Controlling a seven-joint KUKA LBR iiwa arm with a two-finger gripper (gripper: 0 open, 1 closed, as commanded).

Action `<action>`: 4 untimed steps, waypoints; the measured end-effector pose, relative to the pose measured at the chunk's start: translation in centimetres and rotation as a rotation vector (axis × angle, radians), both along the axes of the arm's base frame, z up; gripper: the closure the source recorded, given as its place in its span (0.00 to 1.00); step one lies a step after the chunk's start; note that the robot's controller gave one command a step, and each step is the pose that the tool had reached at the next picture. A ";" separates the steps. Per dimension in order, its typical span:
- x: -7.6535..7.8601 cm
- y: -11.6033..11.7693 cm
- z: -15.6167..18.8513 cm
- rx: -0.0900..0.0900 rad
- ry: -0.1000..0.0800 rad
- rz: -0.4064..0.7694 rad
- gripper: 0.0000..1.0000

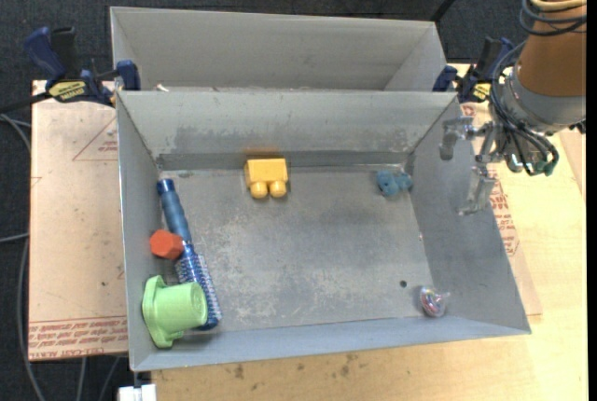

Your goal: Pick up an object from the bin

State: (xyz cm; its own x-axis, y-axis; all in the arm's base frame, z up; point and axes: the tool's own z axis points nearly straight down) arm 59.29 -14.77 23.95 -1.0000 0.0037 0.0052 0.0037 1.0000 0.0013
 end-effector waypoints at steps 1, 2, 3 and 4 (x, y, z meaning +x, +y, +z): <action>4.0 2.3 -17.3 0.000 -0.005 -0.222 0.00; 6.1 1.1 -13.8 -0.001 -0.013 -0.265 0.00; 6.2 1.1 -13.2 0.000 -0.008 -0.335 0.00; 5.9 0.6 -17.1 -0.001 -0.004 -0.412 0.00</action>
Offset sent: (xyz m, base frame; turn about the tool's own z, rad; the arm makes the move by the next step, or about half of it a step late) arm 0.0404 0.0215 -0.1695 0.2240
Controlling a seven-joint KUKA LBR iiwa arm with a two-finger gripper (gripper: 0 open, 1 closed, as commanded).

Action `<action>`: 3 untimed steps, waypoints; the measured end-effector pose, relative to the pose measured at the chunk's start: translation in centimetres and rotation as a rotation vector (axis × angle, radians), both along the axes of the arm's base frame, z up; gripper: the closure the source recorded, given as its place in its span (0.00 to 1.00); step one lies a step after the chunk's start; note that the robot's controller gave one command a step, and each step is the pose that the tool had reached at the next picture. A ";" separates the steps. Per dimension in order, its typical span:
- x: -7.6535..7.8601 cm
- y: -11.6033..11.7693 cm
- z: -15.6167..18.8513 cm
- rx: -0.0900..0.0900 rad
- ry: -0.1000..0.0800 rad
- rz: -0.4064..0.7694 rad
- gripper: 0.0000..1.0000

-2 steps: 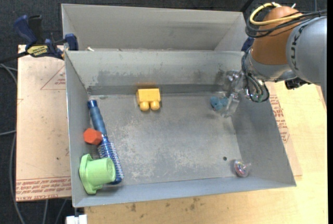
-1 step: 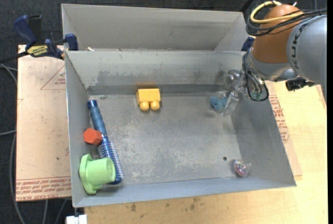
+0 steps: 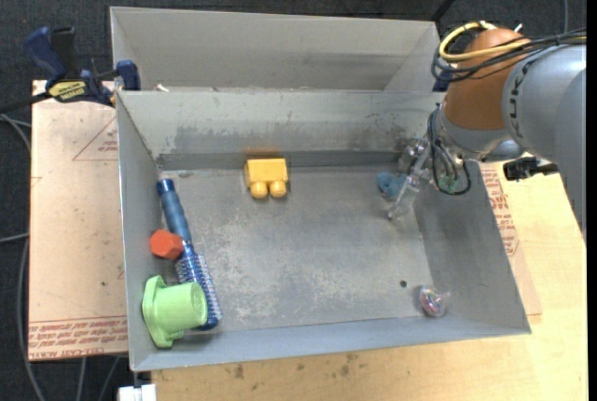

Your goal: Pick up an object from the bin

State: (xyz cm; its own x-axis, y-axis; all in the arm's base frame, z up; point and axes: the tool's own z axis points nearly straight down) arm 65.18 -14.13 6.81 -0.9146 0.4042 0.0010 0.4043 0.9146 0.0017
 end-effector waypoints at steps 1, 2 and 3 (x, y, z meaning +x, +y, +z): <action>0.1 0.1 0.0 -0.001 -0.002 0.003 0.00; 0.1 0.0 0.0 -0.002 -0.002 0.003 1.00; 0.2 0.1 3.8 -0.003 -0.007 0.005 1.00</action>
Offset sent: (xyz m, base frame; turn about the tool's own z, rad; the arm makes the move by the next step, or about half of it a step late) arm 0.0000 0.0000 0.0000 0.0000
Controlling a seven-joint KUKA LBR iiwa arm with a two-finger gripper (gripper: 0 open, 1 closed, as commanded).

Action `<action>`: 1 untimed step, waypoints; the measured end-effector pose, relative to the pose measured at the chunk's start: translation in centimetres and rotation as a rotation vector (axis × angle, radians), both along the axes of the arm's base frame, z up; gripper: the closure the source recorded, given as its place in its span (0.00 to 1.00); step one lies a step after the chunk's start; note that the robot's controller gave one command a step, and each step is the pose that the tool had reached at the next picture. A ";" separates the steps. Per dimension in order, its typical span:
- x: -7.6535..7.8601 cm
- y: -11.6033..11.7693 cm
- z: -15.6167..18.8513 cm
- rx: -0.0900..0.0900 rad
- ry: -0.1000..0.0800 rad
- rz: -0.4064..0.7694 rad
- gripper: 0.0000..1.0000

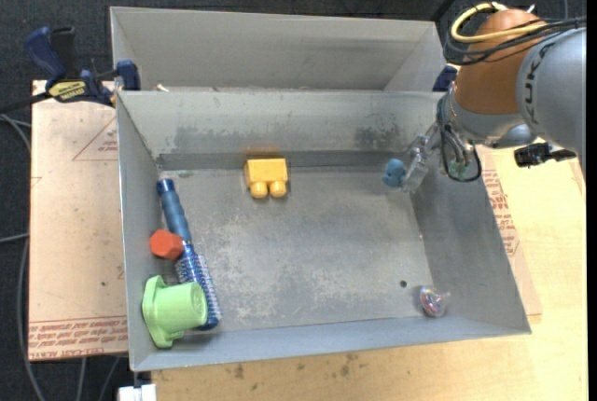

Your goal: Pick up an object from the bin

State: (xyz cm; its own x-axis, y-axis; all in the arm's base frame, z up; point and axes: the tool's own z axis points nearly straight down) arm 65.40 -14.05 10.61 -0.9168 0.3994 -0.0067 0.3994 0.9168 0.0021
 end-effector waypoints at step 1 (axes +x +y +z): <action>0.2 0.0 4.7 0.000 -0.002 0.002 1.00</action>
Offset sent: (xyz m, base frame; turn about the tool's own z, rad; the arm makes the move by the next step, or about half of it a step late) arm -0.0001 0.0000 0.0430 0.0000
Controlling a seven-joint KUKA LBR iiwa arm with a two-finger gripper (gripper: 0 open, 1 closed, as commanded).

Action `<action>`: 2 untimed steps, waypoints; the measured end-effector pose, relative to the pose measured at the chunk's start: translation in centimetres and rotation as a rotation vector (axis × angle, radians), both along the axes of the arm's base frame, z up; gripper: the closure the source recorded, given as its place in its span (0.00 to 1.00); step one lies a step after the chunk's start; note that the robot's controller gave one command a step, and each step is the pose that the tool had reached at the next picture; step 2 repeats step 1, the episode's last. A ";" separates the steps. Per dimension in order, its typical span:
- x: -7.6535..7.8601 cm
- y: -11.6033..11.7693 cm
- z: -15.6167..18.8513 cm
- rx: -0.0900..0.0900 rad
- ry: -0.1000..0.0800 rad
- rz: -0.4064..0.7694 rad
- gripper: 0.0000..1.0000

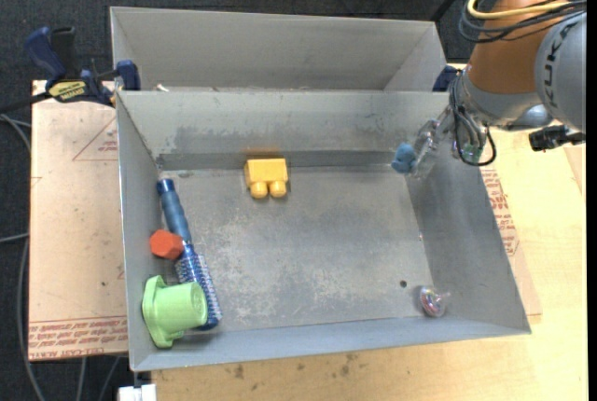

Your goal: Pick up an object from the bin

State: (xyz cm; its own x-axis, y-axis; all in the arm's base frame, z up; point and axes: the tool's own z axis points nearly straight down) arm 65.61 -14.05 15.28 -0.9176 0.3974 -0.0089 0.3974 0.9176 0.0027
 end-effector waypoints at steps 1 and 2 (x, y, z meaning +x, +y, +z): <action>0.1 0.0 2.7 0.000 0.002 0.002 1.00; 0.1 0.0 2.7 0.000 0.002 0.002 1.00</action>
Offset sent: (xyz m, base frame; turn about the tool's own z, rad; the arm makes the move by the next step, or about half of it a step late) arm -0.0002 0.0002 0.0245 0.0000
